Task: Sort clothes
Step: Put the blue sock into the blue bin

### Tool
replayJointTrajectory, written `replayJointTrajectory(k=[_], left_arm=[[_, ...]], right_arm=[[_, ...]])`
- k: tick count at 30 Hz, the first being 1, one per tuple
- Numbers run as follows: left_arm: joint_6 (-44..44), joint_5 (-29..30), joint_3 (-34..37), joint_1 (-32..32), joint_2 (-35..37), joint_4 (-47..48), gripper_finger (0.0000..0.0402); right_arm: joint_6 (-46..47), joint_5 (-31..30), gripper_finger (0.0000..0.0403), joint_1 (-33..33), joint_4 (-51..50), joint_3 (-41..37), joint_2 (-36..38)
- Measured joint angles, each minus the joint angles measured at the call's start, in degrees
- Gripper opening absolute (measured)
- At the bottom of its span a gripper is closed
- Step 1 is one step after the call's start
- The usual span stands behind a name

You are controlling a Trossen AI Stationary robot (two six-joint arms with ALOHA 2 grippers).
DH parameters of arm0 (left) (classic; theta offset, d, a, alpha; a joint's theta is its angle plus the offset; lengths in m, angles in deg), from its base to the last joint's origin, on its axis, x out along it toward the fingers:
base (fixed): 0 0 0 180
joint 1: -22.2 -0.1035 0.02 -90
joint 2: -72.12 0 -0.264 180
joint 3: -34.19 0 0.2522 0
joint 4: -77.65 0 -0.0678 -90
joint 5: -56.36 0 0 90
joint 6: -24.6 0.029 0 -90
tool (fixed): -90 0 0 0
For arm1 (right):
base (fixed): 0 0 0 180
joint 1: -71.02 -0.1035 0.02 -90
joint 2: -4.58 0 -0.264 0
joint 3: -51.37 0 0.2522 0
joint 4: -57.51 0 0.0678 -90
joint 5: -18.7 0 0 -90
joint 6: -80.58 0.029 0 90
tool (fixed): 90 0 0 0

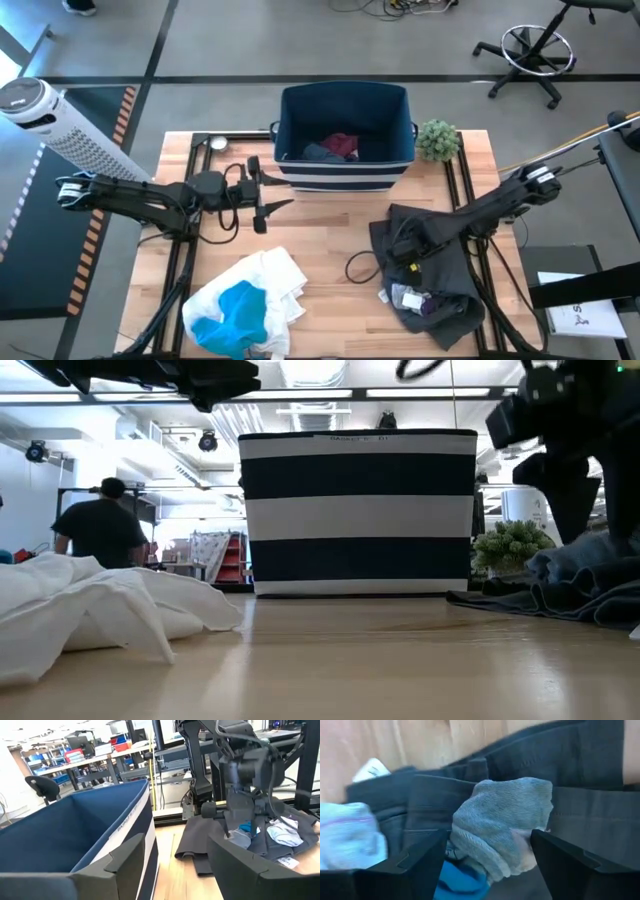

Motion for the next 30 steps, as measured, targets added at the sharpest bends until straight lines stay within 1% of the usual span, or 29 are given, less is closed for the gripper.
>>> replayJointTrajectory(k=[5,7,9,11,14,19,22,25,27,28,30], left_arm=[[-0.12,-0.02,0.00,0.00,0.00,0.79,0.0209],[-0.22,-0.02,0.00,0.00,0.00,1.13,0.0210],[-0.22,-0.02,0.00,0.00,0.00,1.31,0.0208],[-0.22,-0.02,0.00,0.00,0.00,1.31,0.0204],[-0.22,-0.04,0.00,0.00,0.00,1.28,0.0194],[-0.22,-0.04,0.00,0.00,0.00,1.32,0.0178],[-0.22,-0.07,0.00,0.00,0.02,1.26,0.0171],[-0.22,-0.07,0.00,0.00,0.02,1.26,0.0165],[-0.20,-0.07,0.00,0.00,0.02,1.28,0.0162],[-0.20,-0.09,0.00,0.00,0.02,1.28,0.0161],[-0.20,-0.08,0.00,0.00,0.02,1.28,0.0158]], right_arm=[[-0.74,-0.02,0.0281,0.00,0.20,0.00,-4.80],[-1.41,0.00,0.0273,0.02,0.18,0.00,-6.67],[-1.45,0.13,0.0255,0.02,0.18,0.00,-8.08],[-1.45,0.71,0.0225,0.02,0.17,0.00,-8.92],[-1.47,1.05,0.0166,0.04,-0.40,0.00,-8.93],[-1.45,1.07,0.0060,0.02,-3.47,1.54,-5.91],[-1.84,0.63,0.0019,0.00,-4.49,3.90,-3.44],[-3.93,-1.83,0.0014,-0.02,-4.75,6.86,-1.25],[-6.48,-5.00,0.0019,0.00,-4.75,9.49,-0.10],[-8.08,-7.39,0.0025,-0.02,-4.60,10.91,0.48],[-11.62,-14.91,0.0036,-0.02,-3.96,13.93,1.11]])
